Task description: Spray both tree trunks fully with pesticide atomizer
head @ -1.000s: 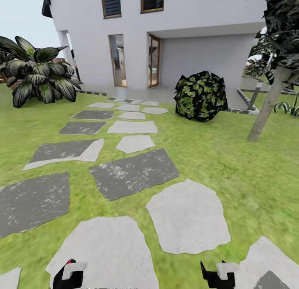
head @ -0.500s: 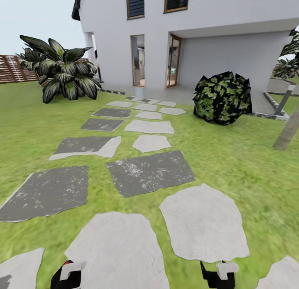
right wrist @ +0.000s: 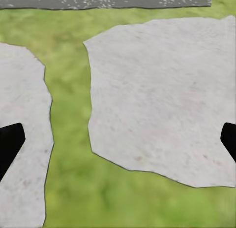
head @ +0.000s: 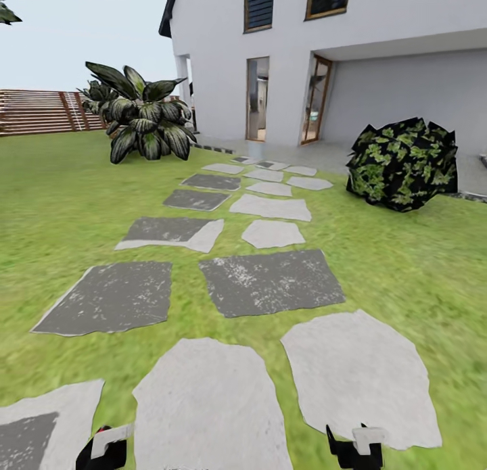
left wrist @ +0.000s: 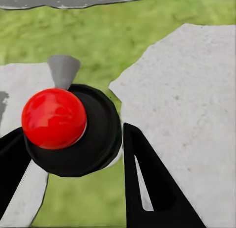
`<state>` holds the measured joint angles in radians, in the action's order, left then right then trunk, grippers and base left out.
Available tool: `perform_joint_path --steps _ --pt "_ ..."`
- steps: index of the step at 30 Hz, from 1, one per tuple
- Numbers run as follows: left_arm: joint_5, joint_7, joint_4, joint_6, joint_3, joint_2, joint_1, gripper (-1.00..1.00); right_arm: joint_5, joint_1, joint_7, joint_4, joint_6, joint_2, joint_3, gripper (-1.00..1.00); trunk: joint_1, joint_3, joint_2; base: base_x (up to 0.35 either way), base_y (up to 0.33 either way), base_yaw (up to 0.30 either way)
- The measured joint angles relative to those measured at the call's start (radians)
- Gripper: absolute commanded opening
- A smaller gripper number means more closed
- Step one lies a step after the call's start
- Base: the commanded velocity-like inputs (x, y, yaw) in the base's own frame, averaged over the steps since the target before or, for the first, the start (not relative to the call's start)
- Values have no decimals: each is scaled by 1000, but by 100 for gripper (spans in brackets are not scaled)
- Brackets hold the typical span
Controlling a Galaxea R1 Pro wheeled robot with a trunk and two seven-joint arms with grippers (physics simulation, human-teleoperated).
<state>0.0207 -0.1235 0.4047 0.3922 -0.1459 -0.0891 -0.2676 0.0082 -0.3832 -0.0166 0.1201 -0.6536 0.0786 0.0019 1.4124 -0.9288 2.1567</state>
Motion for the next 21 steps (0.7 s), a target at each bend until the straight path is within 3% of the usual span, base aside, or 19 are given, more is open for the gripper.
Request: perform_joint_path --steps 21 --pt "0 0 0 -1 2 0 0 -100 0 0 -1 2 -1 -5 0 100 0 0 0 0 0 279"
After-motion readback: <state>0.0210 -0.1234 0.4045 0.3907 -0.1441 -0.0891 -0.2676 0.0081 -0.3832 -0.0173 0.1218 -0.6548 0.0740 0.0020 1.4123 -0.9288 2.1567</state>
